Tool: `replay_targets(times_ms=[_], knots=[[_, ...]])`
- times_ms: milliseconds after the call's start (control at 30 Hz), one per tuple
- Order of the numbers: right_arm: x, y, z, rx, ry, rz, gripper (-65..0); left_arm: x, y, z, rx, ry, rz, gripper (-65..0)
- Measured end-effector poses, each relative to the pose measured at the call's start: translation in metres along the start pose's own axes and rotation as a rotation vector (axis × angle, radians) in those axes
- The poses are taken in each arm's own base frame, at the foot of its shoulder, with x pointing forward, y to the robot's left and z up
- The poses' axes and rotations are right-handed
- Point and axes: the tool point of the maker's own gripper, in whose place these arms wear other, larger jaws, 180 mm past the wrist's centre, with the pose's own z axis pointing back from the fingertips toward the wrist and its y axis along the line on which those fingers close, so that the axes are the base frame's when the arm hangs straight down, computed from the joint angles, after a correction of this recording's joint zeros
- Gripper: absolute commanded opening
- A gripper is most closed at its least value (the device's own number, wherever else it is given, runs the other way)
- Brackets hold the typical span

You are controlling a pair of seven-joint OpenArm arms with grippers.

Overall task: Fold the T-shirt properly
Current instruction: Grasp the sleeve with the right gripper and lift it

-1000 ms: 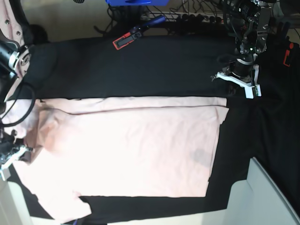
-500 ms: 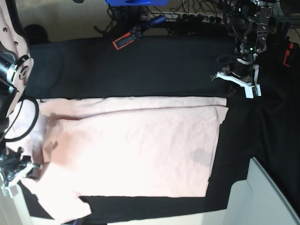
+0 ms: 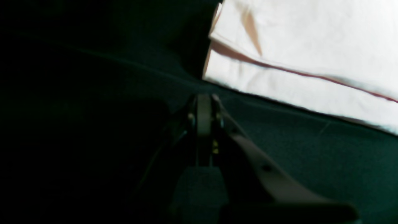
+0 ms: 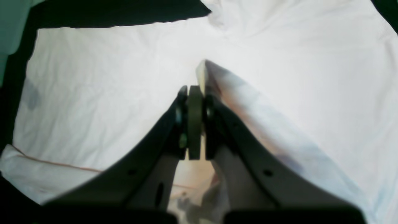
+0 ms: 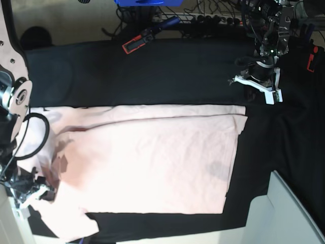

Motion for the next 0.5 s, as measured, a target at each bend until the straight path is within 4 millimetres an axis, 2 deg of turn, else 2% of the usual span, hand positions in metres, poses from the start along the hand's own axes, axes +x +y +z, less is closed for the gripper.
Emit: replay_targets(times_ms=[100, 500], knots=[[0.009, 0.001, 0.000, 0.002, -0.041, 0.000, -65.0, 0.000, 0.000, 0.000, 0.000, 0.000, 0.000, -65.0], [0.022, 0.000, 0.001, 0.001, -0.110, -0.005, -65.0, -0.006, 0.002, 0.003, 0.003, 0.013, -0.001, -65.0]])
